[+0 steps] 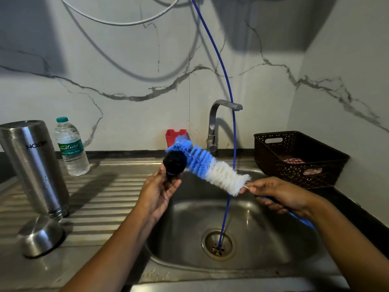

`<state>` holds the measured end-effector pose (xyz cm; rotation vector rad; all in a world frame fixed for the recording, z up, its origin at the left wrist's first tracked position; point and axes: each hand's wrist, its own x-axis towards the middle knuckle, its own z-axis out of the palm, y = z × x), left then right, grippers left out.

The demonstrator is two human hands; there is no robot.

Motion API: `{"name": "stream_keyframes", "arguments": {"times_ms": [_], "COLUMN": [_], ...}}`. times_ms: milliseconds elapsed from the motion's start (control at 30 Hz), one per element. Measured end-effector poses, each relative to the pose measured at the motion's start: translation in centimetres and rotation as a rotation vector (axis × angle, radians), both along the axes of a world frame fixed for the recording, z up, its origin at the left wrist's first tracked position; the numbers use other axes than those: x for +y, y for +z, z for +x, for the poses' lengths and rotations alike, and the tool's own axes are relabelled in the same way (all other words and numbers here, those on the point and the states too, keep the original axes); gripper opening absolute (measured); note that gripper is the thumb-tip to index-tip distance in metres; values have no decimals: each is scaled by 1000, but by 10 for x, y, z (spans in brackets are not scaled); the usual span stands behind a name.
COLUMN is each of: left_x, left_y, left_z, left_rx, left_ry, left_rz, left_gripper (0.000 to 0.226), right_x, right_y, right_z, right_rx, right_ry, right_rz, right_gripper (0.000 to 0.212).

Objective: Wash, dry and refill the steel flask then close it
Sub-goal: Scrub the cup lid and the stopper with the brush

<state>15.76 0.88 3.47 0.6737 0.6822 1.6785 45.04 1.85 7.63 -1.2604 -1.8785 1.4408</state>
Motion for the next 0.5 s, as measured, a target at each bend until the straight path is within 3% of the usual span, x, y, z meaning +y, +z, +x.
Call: {"name": "stream_keyframes", "arguments": {"times_ms": [333, 500], "left_x": [-1, 0], "left_y": [3, 7], "left_z": [-1, -12], "left_rx": [-17, -32], "left_ry": [-190, -165], "left_rz": [-154, -167], "left_gripper": [38, 34], "right_x": [7, 4], "right_y": [-7, 3], "right_z": [-1, 17], "right_rx": [7, -33], "right_ry": [57, 89], "right_rz": [85, 151], "right_gripper": [23, 22]}}
